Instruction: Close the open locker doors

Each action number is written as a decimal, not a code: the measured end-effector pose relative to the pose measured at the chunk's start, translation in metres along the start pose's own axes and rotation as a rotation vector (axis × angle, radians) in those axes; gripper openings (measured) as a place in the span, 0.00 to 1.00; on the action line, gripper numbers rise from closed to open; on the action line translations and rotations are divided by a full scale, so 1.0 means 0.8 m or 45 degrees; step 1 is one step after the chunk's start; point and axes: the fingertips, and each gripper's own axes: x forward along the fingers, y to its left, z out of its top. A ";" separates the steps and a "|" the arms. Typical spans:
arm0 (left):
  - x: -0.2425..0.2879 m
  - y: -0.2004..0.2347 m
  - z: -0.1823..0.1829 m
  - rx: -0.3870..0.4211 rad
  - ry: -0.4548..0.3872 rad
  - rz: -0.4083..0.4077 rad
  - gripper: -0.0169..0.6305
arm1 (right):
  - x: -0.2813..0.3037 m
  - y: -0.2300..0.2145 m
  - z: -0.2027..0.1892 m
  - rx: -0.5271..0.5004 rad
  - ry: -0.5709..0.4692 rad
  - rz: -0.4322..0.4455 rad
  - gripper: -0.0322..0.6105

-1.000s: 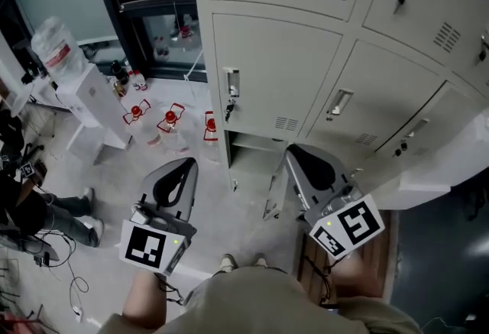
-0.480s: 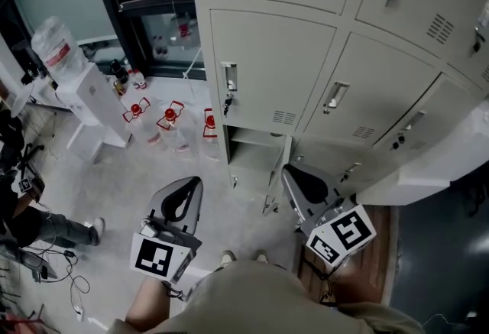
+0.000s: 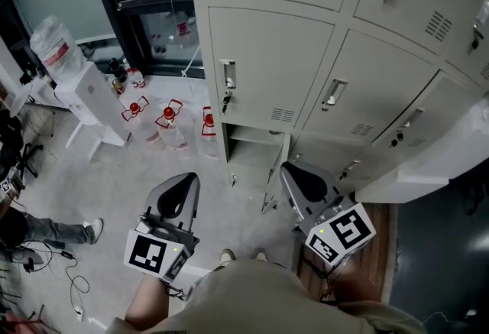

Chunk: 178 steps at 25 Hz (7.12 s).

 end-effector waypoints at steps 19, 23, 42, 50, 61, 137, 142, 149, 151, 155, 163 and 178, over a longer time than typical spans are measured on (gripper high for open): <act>0.069 -0.008 -0.025 0.036 0.013 -0.095 0.04 | 0.004 -0.059 -0.102 0.089 0.216 -0.255 0.46; 0.091 -0.010 -0.058 0.020 0.067 -0.129 0.04 | 0.010 -0.063 -0.146 0.156 0.291 -0.280 0.47; 0.137 -0.043 -0.267 -0.033 0.385 -0.294 0.04 | 0.016 -0.064 -0.353 0.371 0.552 -0.396 0.49; 0.130 -0.045 -0.332 -0.090 0.471 -0.315 0.04 | 0.017 -0.070 -0.409 0.449 0.574 -0.451 0.46; 0.127 -0.005 -0.328 -0.099 0.443 -0.249 0.04 | 0.046 -0.051 -0.413 0.449 0.628 -0.354 0.45; 0.072 0.014 -0.031 0.070 0.033 -0.012 0.04 | 0.036 -0.047 -0.054 0.152 0.042 -0.008 0.13; 0.045 -0.012 0.007 0.121 -0.028 -0.019 0.04 | 0.002 -0.026 -0.018 0.109 -0.014 0.011 0.11; 0.021 -0.040 0.016 0.111 -0.048 -0.039 0.04 | -0.036 0.010 0.009 0.090 -0.050 0.058 0.10; 0.016 -0.045 0.016 0.099 -0.048 -0.039 0.04 | -0.043 0.021 0.007 0.090 -0.036 0.073 0.08; 0.006 -0.056 0.009 0.083 -0.026 -0.053 0.04 | -0.052 0.036 -0.013 0.065 0.039 0.078 0.06; -0.002 -0.056 -0.006 0.047 0.019 -0.045 0.04 | -0.052 0.042 -0.031 0.093 0.076 0.102 0.06; -0.007 -0.055 0.008 0.076 -0.020 -0.093 0.04 | -0.034 0.042 -0.020 0.016 0.062 0.082 0.06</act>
